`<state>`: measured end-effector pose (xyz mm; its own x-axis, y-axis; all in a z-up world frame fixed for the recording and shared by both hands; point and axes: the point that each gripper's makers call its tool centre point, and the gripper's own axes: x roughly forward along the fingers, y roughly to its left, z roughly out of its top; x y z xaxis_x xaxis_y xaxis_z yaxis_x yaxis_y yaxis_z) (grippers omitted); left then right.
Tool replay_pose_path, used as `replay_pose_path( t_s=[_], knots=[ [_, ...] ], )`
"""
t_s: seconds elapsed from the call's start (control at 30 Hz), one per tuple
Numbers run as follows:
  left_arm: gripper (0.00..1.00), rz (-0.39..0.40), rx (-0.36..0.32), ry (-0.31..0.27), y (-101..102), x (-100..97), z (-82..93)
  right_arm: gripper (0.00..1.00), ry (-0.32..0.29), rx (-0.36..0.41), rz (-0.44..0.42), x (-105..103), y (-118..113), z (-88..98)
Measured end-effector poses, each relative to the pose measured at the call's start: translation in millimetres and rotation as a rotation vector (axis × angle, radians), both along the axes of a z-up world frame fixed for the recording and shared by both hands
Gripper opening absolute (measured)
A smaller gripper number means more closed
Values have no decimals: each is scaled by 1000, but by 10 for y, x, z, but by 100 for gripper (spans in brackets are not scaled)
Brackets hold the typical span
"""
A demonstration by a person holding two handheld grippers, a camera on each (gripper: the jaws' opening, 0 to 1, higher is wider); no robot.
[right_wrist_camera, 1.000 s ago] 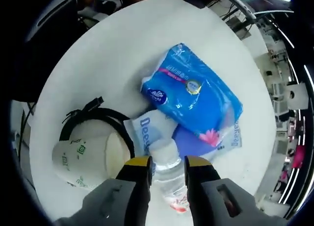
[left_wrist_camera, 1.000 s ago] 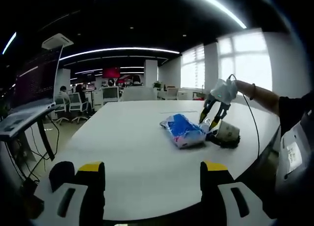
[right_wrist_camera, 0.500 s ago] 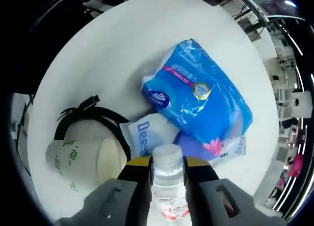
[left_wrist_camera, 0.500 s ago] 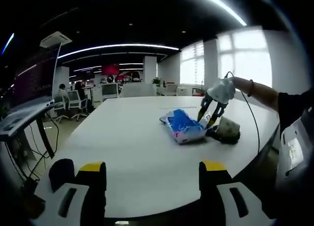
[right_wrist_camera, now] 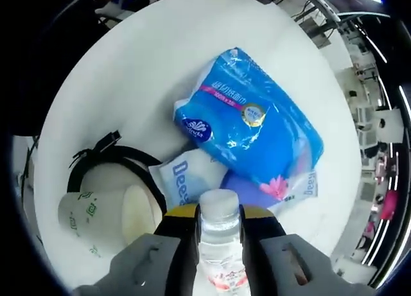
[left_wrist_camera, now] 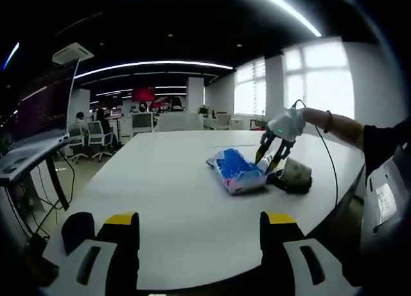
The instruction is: Arrange the tabletop items into an orderly group along one side of the table until the central work area is clear of visible clutter.
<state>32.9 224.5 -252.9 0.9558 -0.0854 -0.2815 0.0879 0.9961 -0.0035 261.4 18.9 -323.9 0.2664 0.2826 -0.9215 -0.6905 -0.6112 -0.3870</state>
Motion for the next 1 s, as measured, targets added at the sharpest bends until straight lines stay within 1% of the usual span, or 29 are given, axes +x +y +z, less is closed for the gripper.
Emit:
replay_pose_path(
  t_s=[0.17, 0.27, 0.37, 0.43, 0.53, 0.6, 0.67, 0.8, 0.9, 0.93, 1.0],
  knots=[
    [76, 8, 3, -1, 8, -8, 13, 20, 7, 25, -20, 10, -5, 31],
    [76, 10, -3, -8, 3, -14, 25, 20, 15, 60, -37, 32, -7, 85],
    [75, 8, -14, -19, -6, -17, 49, 20, 23, 120, -79, 71, -1, 178],
    [75, 9, -10, -21, -7, -16, 56, 20, 25, 130, -85, 70, -20, 219],
    [75, 6, -9, -21, -25, -5, 59, 20, 22, 172, -107, 82, -35, 291],
    [75, -6, -8, -22, -67, 9, 57, 20, 19, 200, -129, 110, -35, 338],
    [75, -28, -5, -29, -125, 28, 60, 20, 13, 210, -140, 129, -40, 376],
    [75, -44, -5, -28, -170, 36, 57, 20, 12, 248, -172, 172, -41, 435],
    [75, -43, -8, -24, -169, 27, 52, 20, -8, 307, -232, 251, -40, 534],
    [75, -41, -7, -24, -169, 25, 53, 20, -8, 314, -238, 262, -44, 554],
    [75, -46, -8, -27, -190, 25, 57, 20, -9, 373, -292, 332, -49, 641]
  ],
)
